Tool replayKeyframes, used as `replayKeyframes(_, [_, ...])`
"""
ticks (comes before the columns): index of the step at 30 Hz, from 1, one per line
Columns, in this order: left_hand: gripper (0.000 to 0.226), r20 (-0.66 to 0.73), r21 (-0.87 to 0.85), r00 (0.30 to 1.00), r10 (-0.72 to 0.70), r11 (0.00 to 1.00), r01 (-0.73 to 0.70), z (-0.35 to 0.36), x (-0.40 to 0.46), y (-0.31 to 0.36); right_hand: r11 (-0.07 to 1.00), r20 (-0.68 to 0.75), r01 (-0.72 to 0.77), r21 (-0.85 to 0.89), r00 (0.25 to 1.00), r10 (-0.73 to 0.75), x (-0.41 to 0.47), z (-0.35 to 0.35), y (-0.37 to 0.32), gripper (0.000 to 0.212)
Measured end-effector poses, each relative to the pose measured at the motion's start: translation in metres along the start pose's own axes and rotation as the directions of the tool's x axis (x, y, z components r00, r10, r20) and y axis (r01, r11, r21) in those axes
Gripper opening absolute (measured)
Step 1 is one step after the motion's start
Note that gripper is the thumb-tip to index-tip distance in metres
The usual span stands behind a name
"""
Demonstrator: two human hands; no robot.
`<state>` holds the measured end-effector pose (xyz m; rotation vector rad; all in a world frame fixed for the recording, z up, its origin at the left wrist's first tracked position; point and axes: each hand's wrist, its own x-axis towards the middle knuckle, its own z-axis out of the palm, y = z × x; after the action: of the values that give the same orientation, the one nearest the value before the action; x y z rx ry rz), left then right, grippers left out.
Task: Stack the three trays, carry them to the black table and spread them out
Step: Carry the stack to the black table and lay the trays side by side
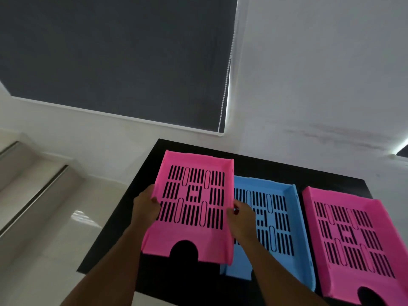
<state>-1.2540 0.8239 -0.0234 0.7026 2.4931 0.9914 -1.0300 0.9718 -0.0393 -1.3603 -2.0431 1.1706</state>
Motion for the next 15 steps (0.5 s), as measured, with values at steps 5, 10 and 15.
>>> replayKeyframes(5, [0.031, -0.044, 0.003, 0.998, -0.052, 0.999, 0.053, -0.007, 0.016, -0.03, 0.999, 0.08, -0.036, -0.039, 0.996, 0.039, 0.002, 0.036, -0.006, 0.011])
replayKeyframes(10, [0.028, -0.03, 0.004, 0.995, -0.09, 0.996, 0.09, 0.0, 0.027, -0.057, 0.998, 0.129, -0.056, 0.001, 0.99, 0.056, 0.004, 0.056, -0.009, 0.021])
replayKeyframes(15, [0.031, -0.002, -0.001, 0.994, -0.105, 0.994, 0.105, 0.009, 0.036, -0.066, 0.997, 0.197, -0.065, -0.048, 0.978, 0.073, 0.002, 0.064, 0.001, 0.026])
